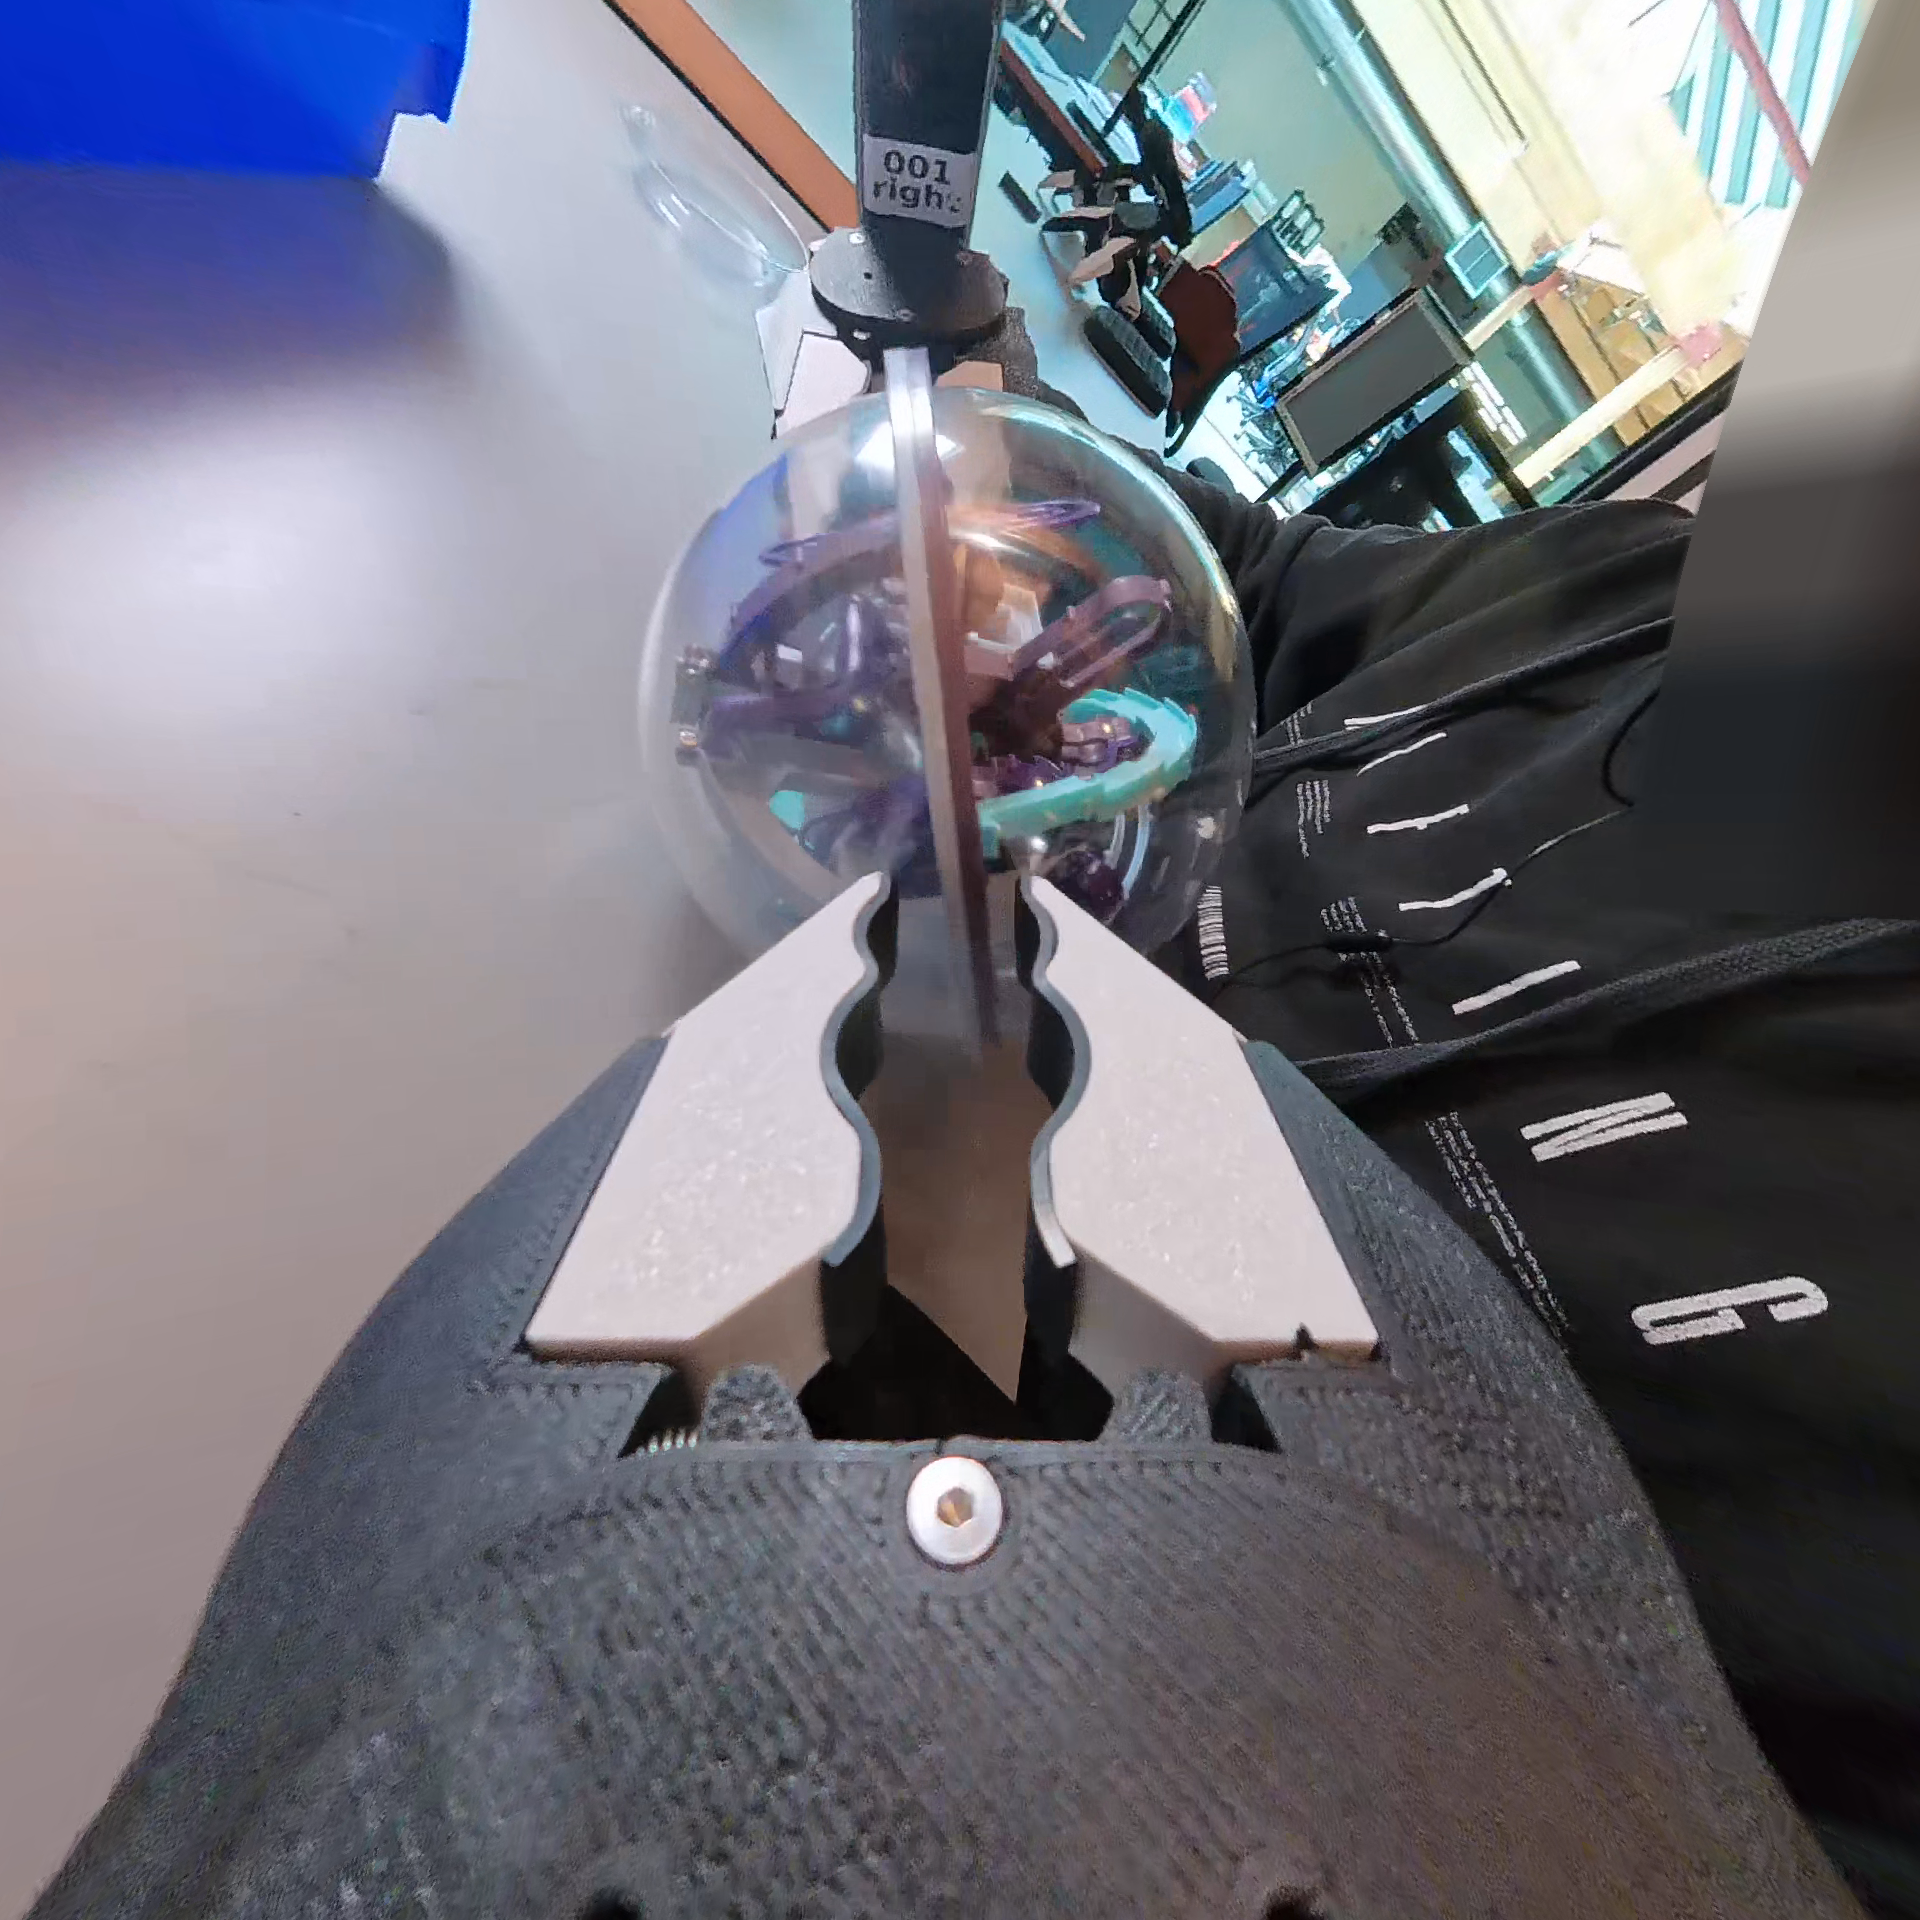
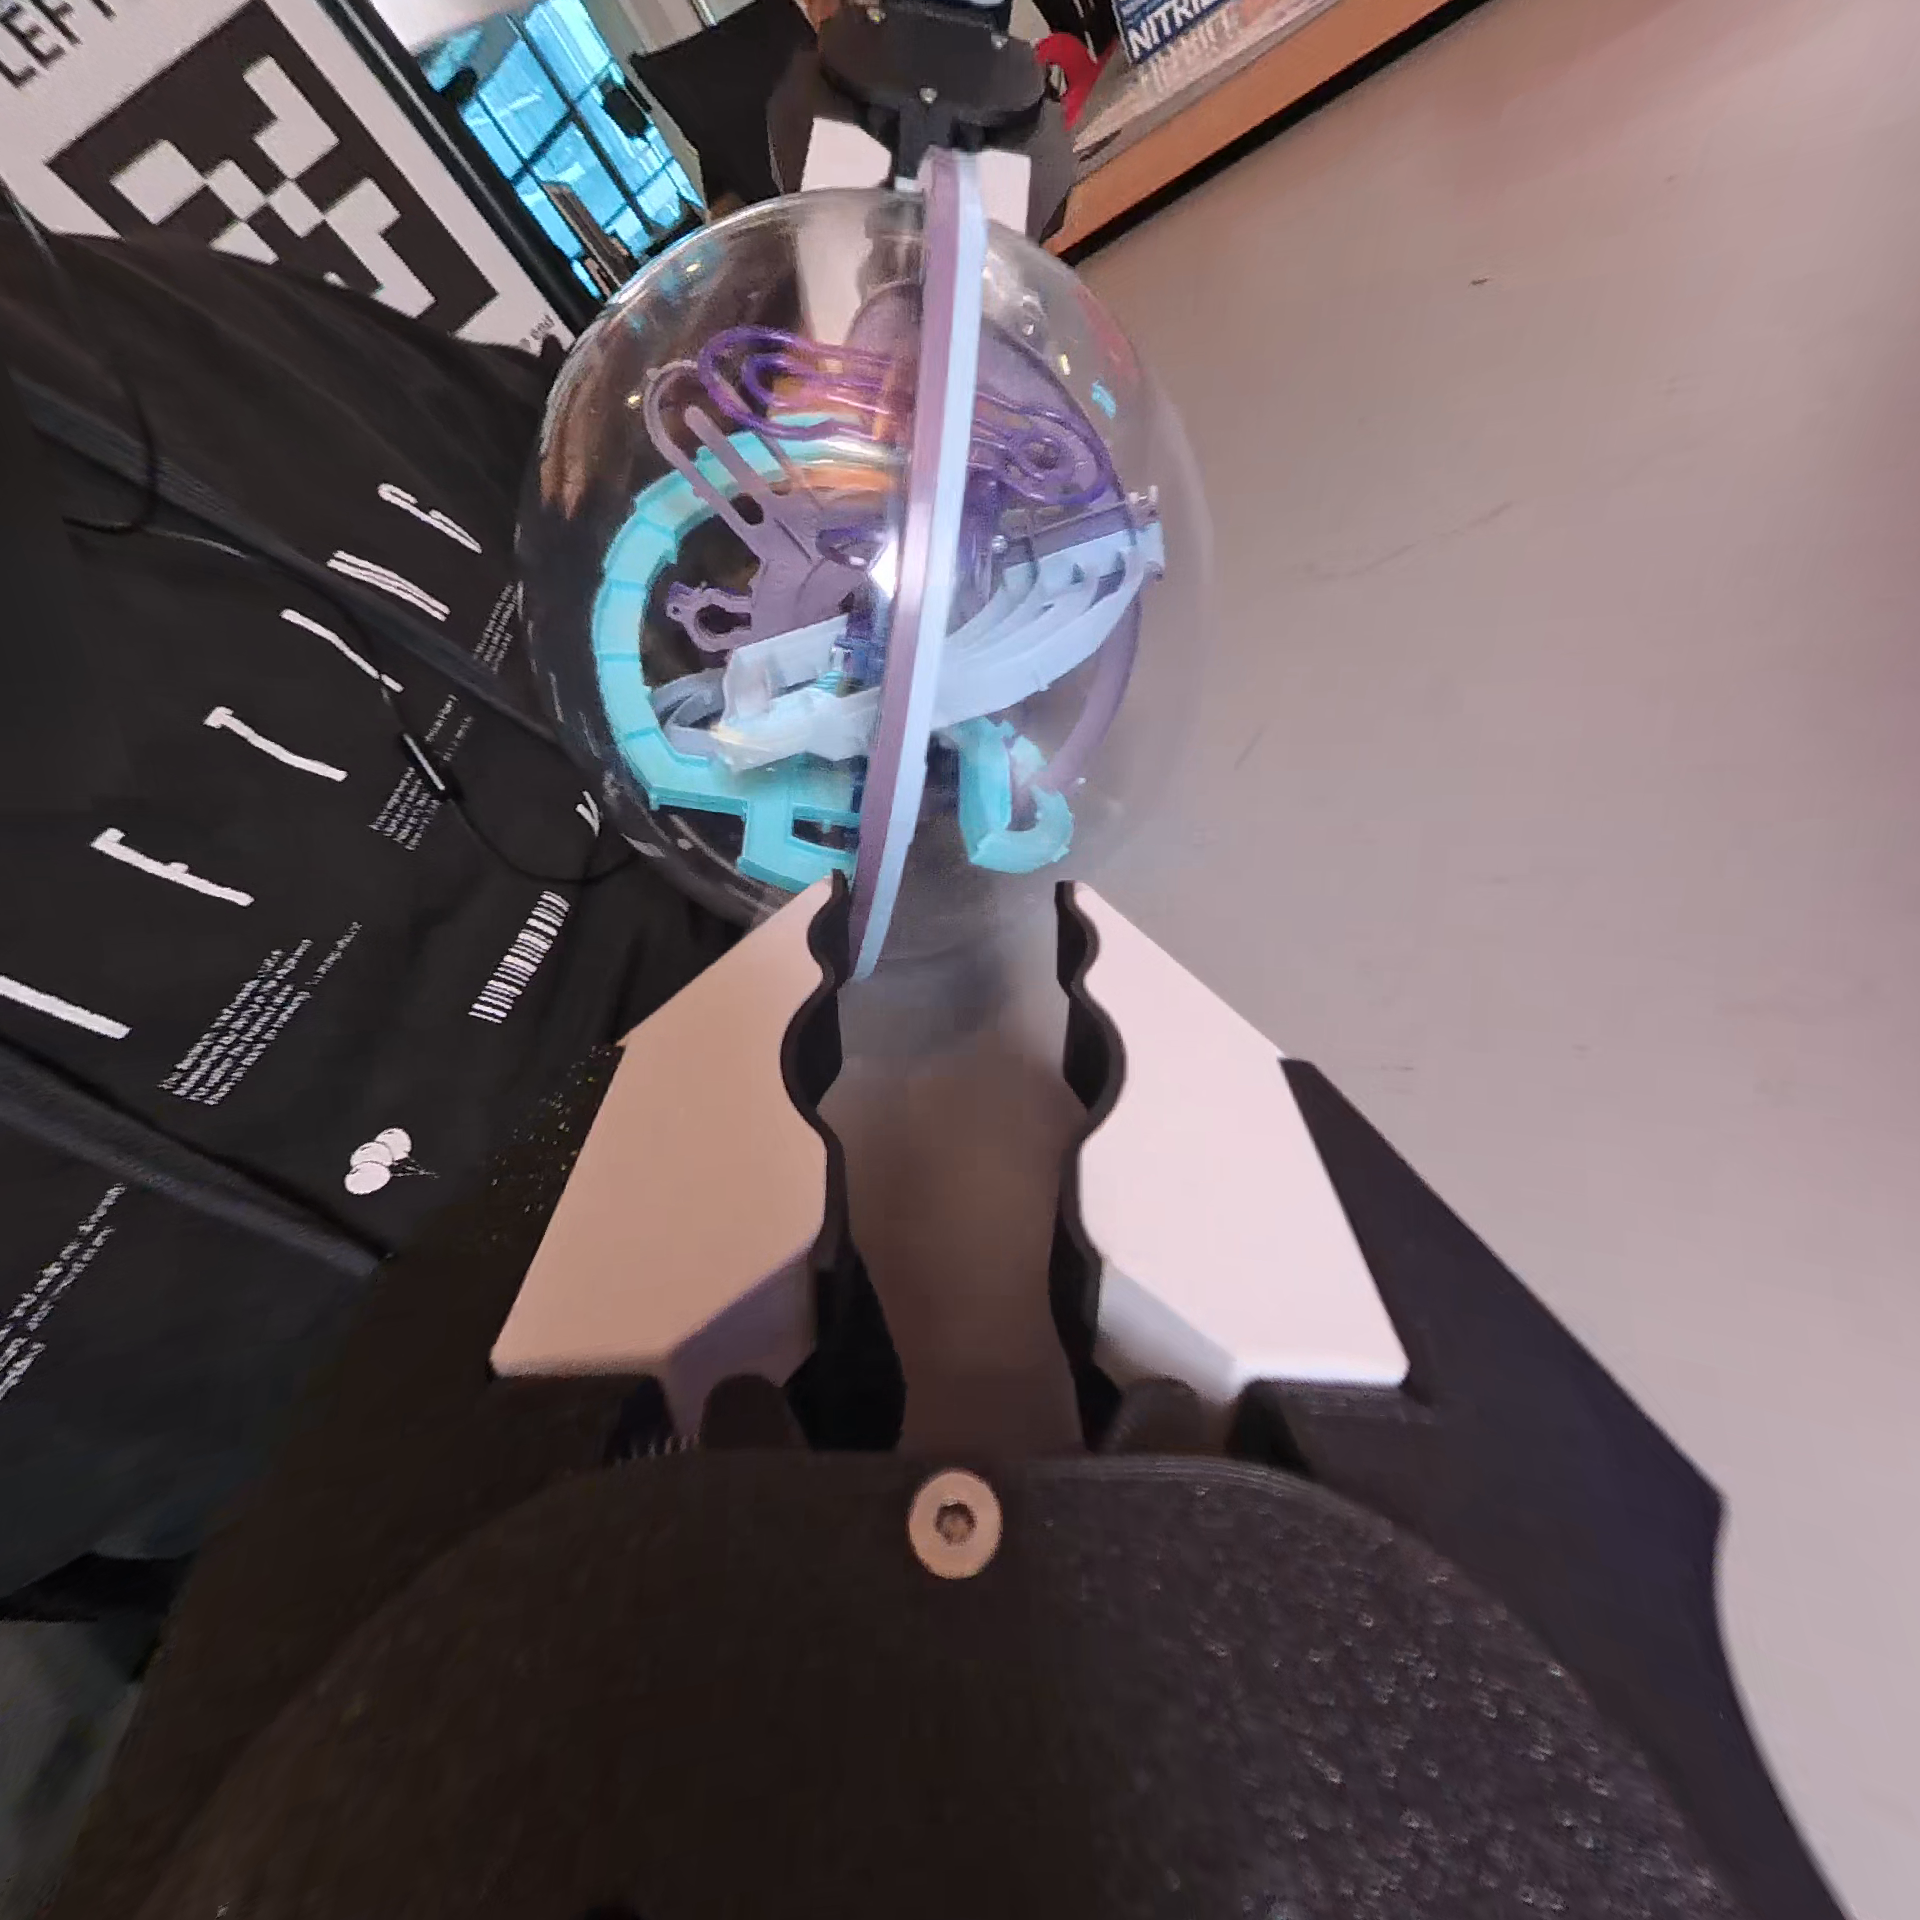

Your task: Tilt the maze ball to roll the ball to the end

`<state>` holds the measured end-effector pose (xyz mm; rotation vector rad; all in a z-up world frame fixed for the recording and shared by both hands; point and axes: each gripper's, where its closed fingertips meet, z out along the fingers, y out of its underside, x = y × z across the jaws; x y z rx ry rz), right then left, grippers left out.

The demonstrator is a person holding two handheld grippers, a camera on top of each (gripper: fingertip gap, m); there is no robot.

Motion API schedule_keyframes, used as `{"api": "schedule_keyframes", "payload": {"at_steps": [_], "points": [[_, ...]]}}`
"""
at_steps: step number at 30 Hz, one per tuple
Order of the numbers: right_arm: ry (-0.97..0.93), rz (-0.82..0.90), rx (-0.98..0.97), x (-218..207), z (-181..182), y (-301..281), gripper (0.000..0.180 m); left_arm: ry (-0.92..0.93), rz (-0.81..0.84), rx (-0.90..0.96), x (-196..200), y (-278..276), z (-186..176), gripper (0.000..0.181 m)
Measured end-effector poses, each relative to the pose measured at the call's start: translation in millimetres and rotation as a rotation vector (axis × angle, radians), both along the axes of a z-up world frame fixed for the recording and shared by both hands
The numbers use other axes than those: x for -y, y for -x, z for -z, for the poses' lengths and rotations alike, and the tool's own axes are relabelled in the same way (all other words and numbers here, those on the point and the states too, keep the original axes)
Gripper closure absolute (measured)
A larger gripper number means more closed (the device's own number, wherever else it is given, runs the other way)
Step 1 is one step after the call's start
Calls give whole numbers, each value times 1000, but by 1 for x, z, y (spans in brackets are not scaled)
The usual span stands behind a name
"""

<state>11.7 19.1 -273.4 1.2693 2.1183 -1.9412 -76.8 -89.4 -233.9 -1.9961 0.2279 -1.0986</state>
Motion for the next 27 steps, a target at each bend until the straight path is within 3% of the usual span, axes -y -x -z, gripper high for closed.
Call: {"api": "schedule_keyframes", "payload": {"at_steps": [8, 13, 18, 23, 27], "points": [[-26, -40, -34, 14, -1, -13, 163, -3, 39, -106, 14, -11, 25, 152], [-102, 3, -100, 13, -4, -16, 172, -82, 39, -163, 12, -10, 27, 171], [-316, 111, -318, 3, -21, -14, 174, -274, 29, -352, -2, -4, 16, 174], [-686, 275, -546, -26, -60, 0, 174, -508, -69, -670, -39, 19, -9, 173], [-715, 262, -485, -31, -47, -6, 174, -534, -83, -635, -58, 24, -7, 173]]}}
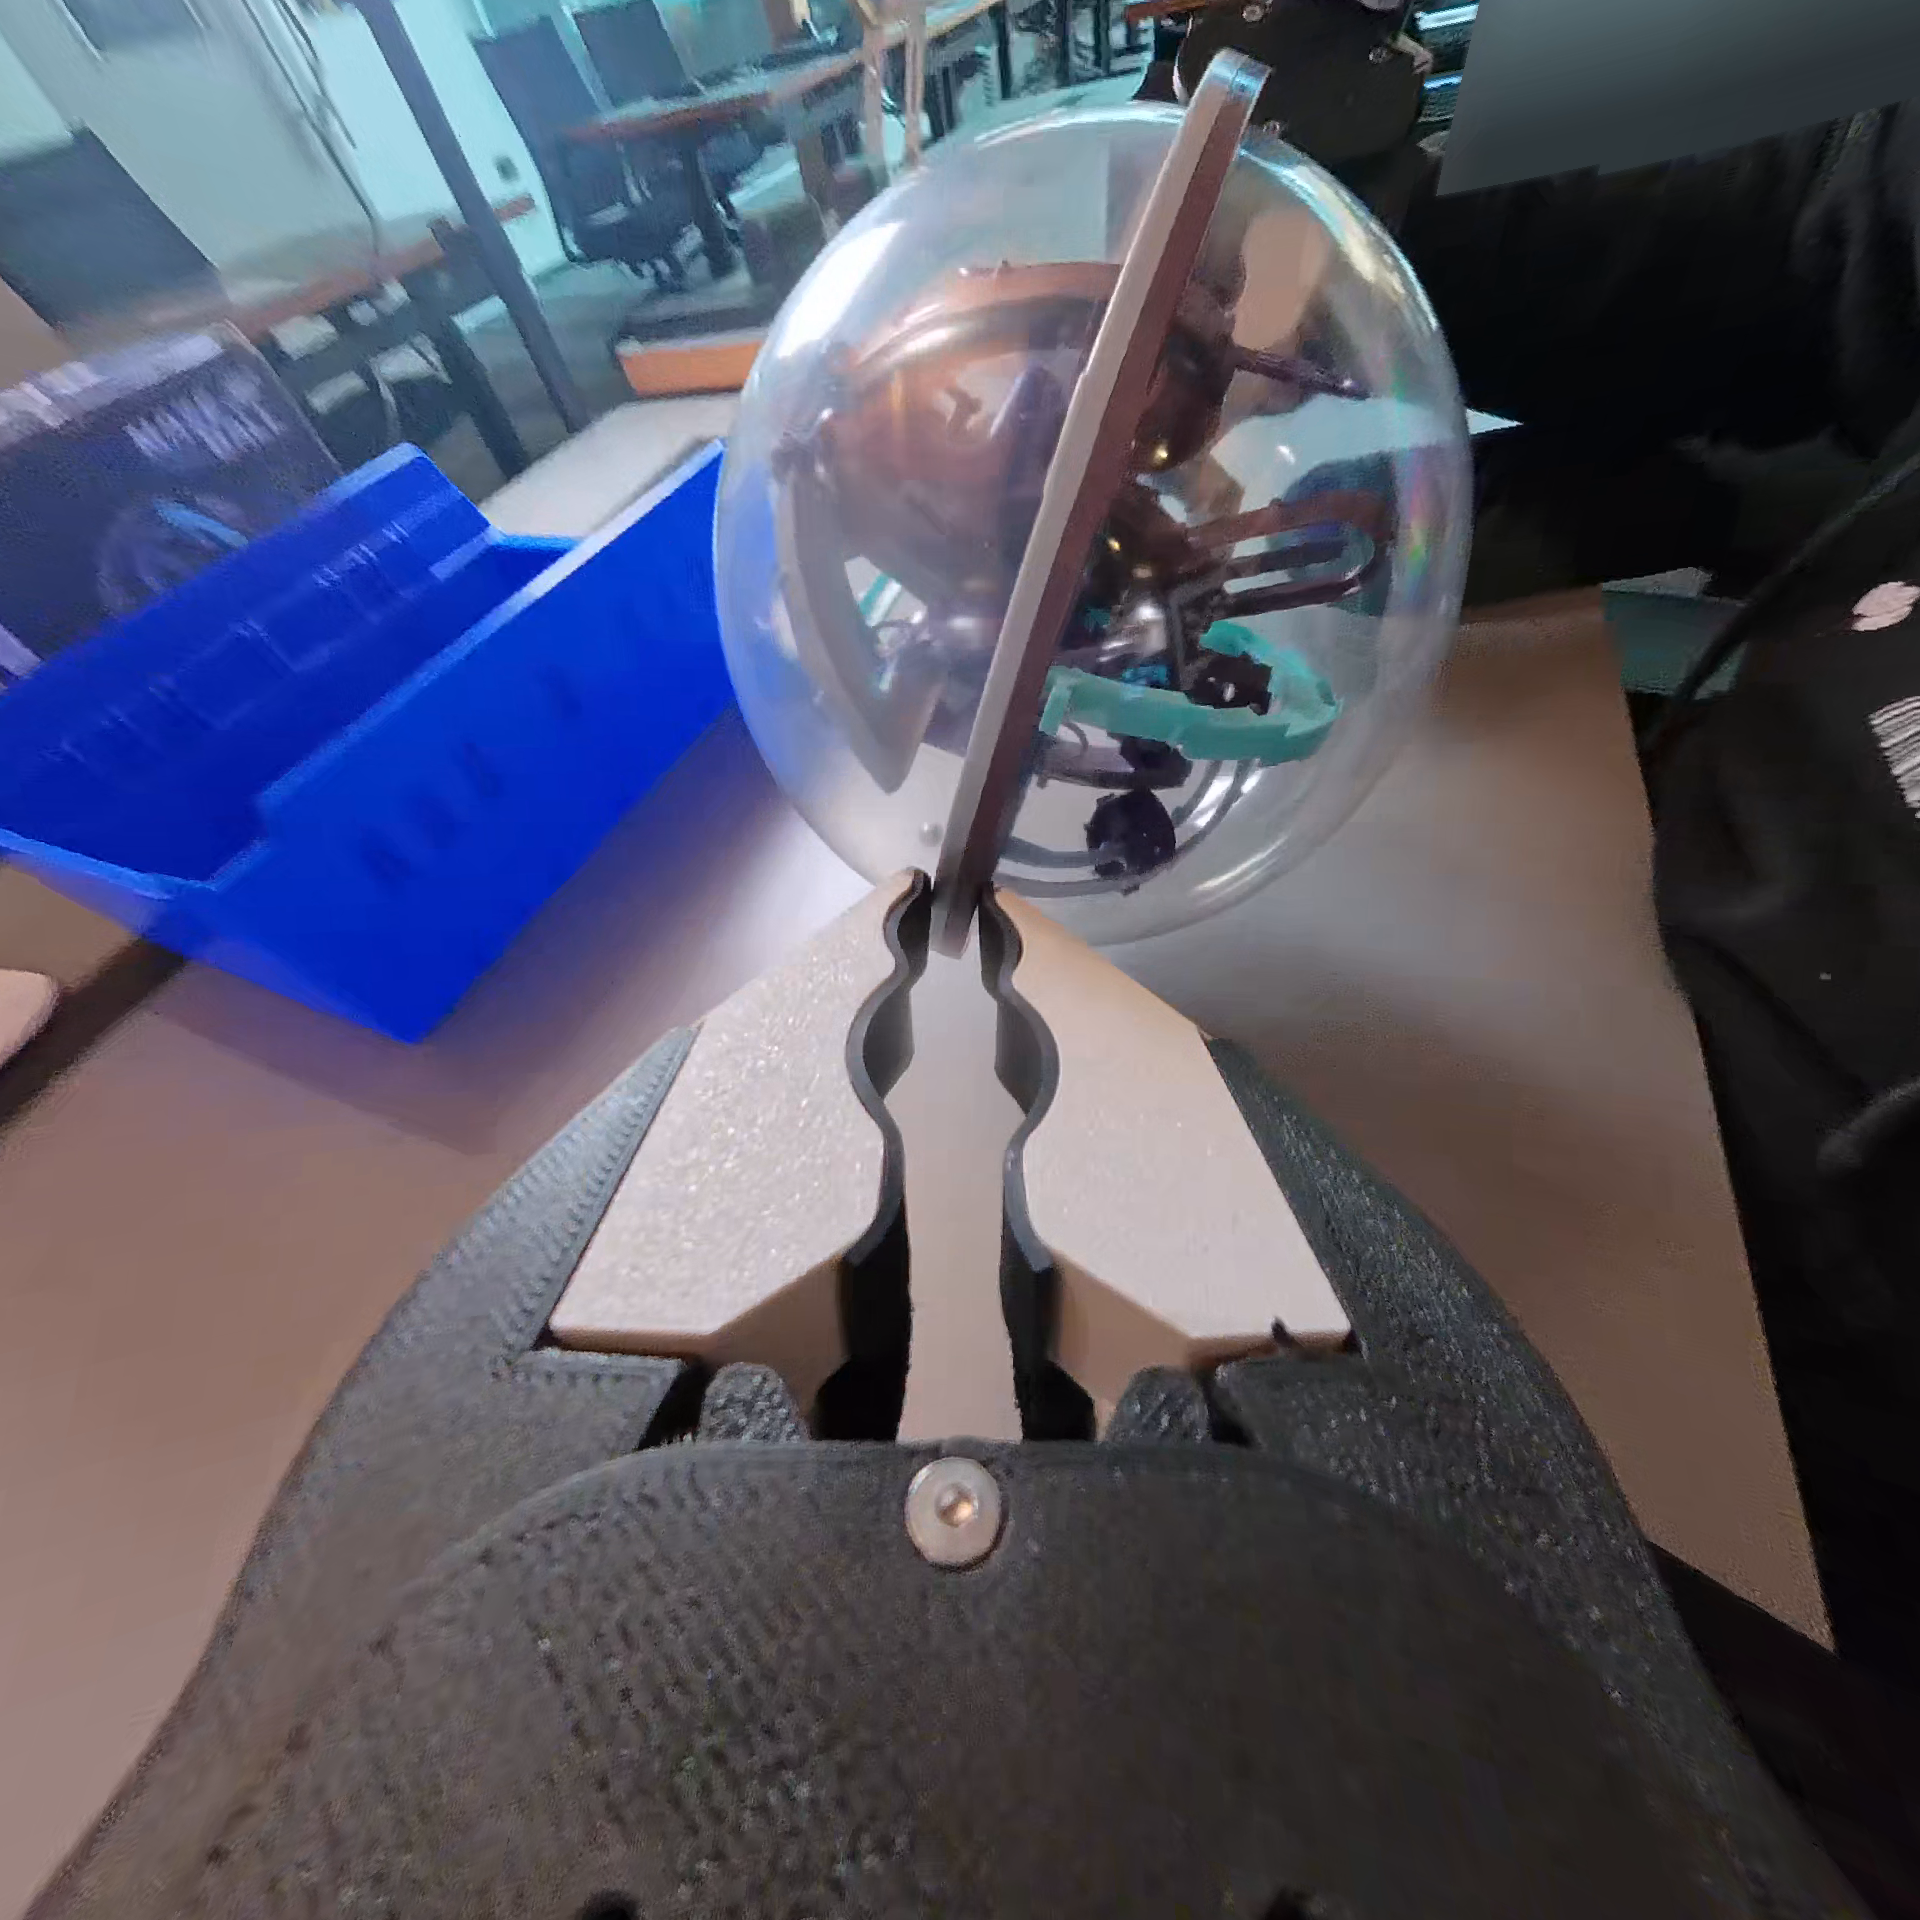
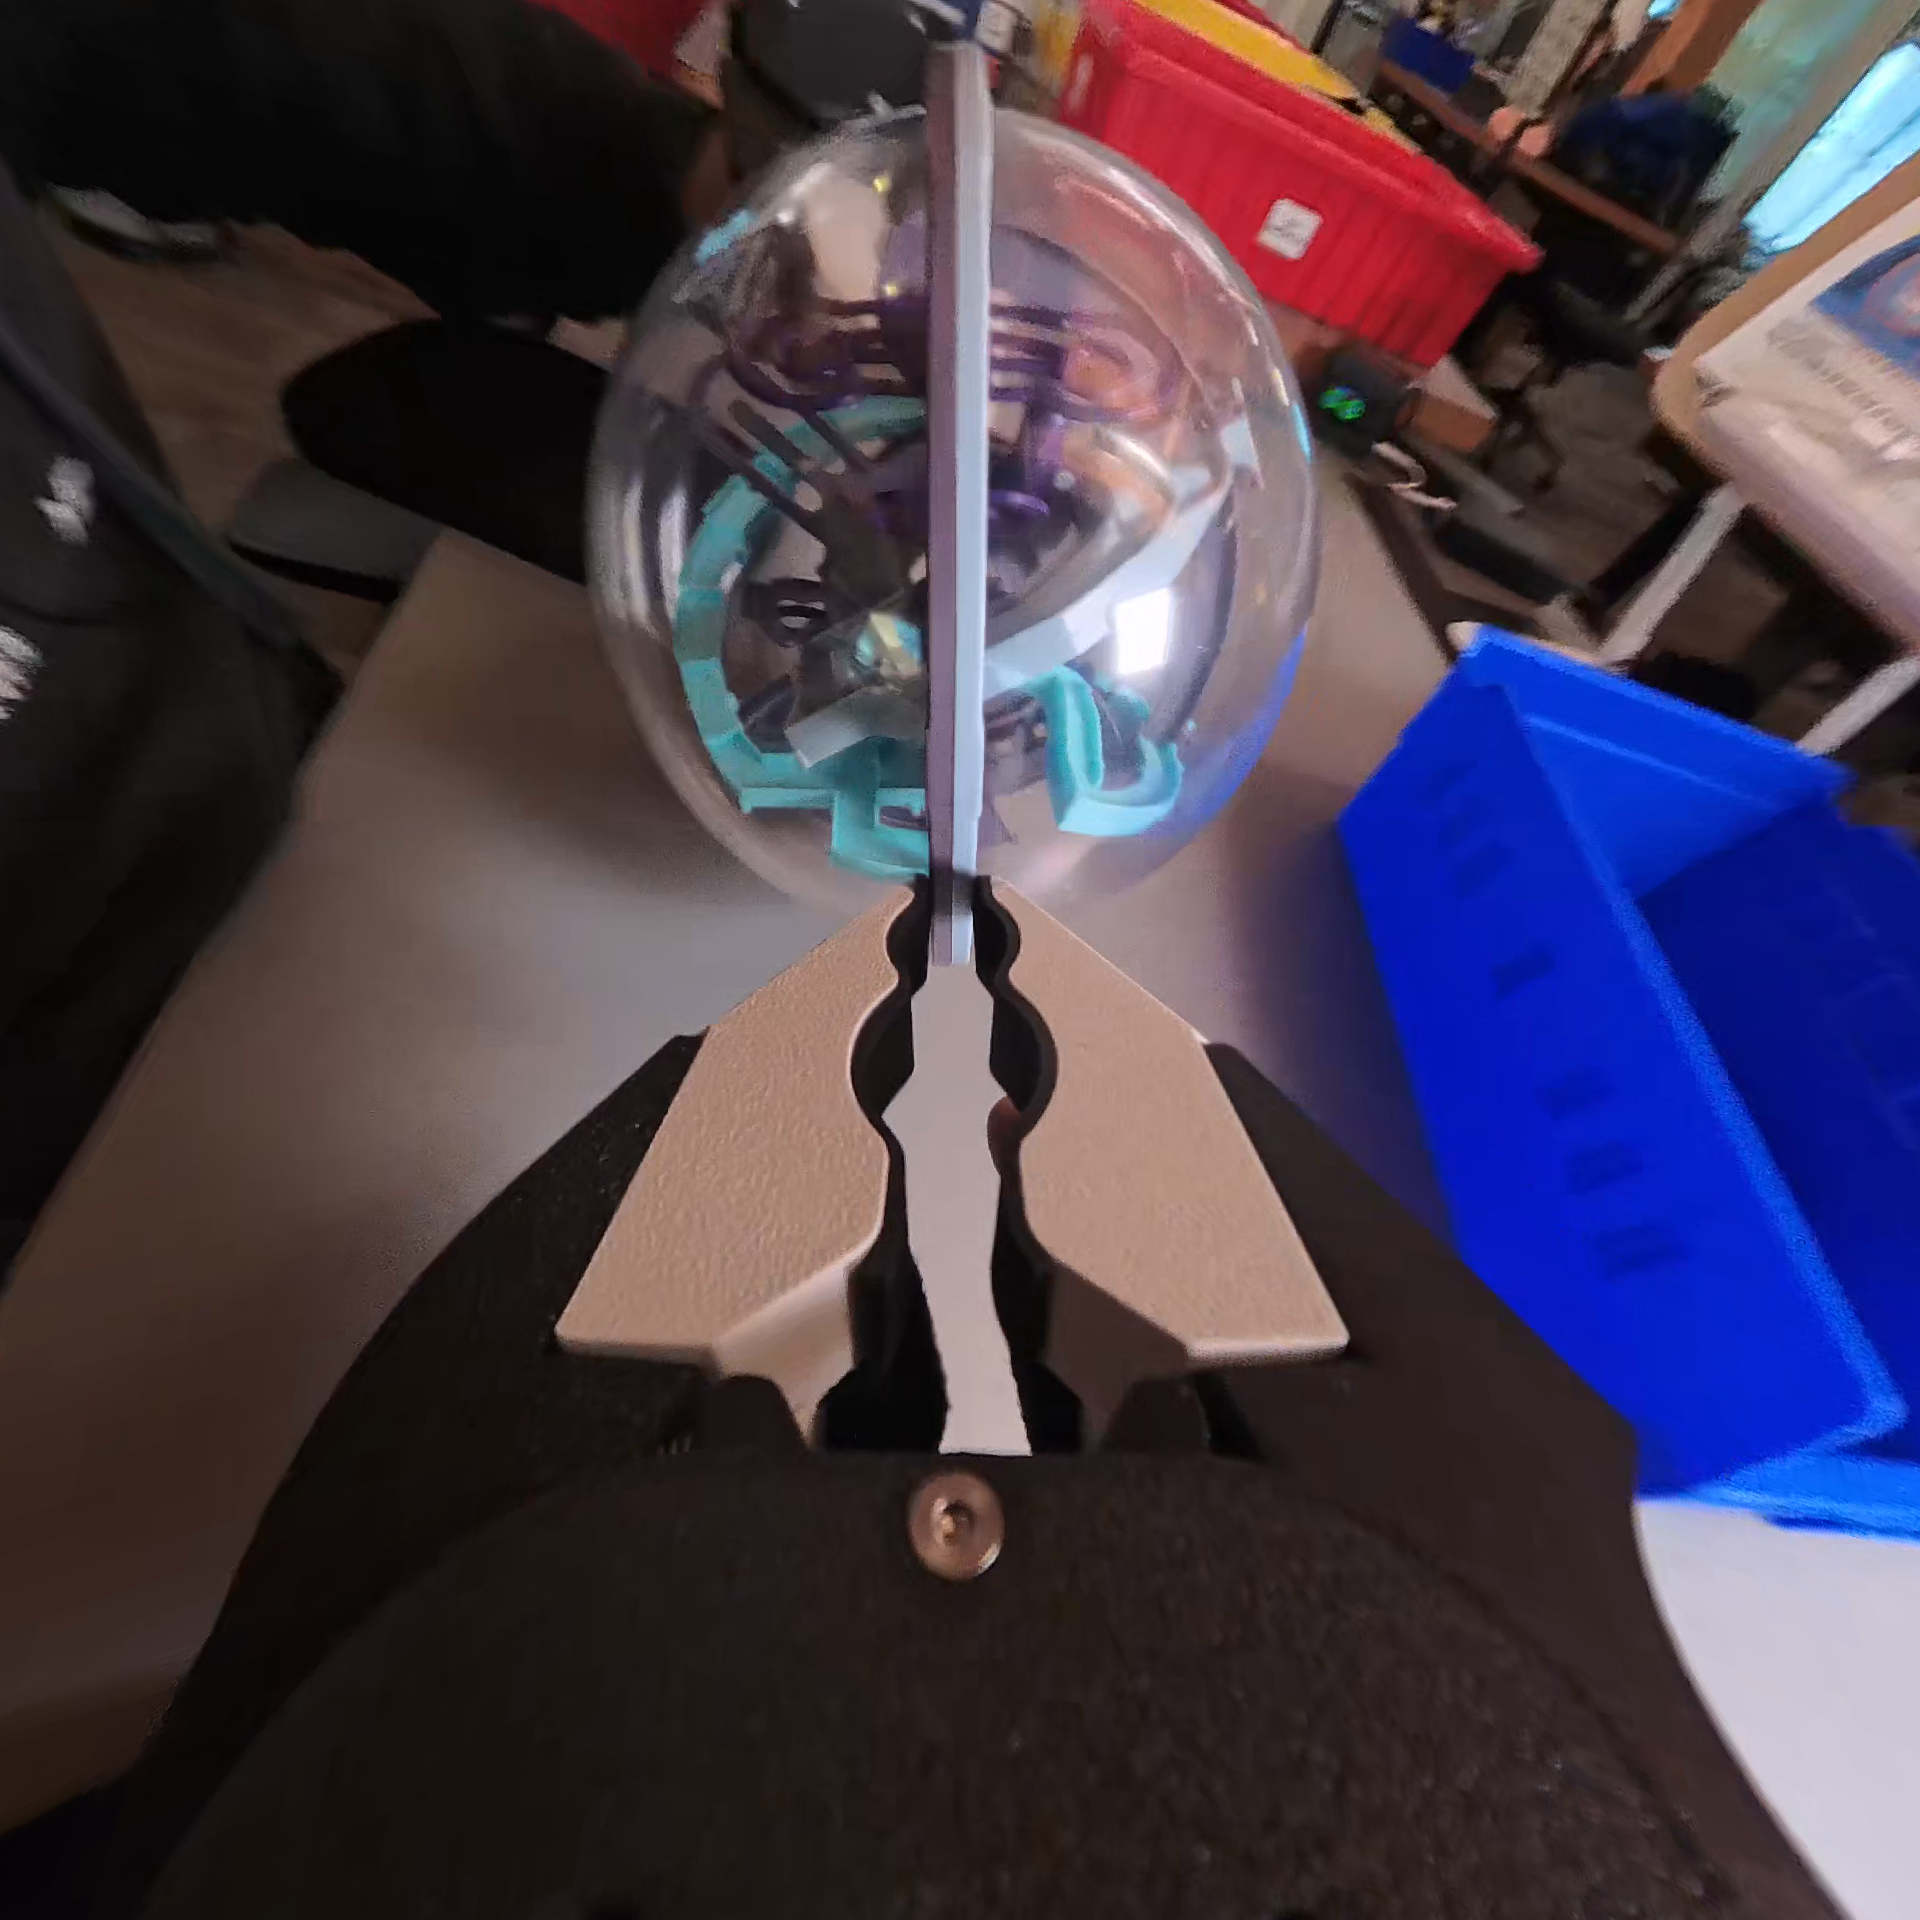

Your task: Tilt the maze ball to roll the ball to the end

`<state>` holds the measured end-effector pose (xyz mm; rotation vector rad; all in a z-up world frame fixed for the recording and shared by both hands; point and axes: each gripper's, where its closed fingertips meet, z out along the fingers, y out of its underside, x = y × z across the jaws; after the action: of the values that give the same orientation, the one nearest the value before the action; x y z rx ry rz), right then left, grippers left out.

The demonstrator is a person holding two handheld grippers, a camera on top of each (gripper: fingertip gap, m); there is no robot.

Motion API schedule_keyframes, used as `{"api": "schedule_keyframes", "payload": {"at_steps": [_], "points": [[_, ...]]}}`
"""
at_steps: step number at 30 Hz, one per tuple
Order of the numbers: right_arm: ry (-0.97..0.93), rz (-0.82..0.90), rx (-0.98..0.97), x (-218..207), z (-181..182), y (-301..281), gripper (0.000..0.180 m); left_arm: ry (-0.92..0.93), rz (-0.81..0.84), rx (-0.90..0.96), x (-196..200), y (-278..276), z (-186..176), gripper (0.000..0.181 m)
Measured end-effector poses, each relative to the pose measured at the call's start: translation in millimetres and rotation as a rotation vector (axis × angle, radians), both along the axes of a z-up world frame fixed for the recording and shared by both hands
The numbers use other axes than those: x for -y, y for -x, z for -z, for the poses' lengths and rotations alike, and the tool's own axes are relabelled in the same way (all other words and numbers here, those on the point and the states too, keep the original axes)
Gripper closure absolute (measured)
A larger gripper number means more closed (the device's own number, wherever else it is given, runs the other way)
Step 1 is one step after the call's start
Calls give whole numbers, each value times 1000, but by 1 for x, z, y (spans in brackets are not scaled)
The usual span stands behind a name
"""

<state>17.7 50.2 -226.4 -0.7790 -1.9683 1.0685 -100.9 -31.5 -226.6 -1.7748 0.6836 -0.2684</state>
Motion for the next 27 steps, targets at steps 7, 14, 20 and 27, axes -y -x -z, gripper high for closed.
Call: {"api": "schedule_keyframes", "payload": {"at_steps": [7, 14, 20, 27], "points": [[167, -111, -178, 41, -79, -16, 174, -200, 78, 225, 31, -11, -55, 173], [278, -63, 82, 9, -9, -31, 174, -17, 111, 242, -11, -22, -10, 174], [385, -24, 53, -11, -26, -7, 174, 20, 13, 236, -19, 2, -23, 174], [762, 6, 277, -10, 8, -10, 174, 130, 27, 394, -23, -2, -16, 174]]}}
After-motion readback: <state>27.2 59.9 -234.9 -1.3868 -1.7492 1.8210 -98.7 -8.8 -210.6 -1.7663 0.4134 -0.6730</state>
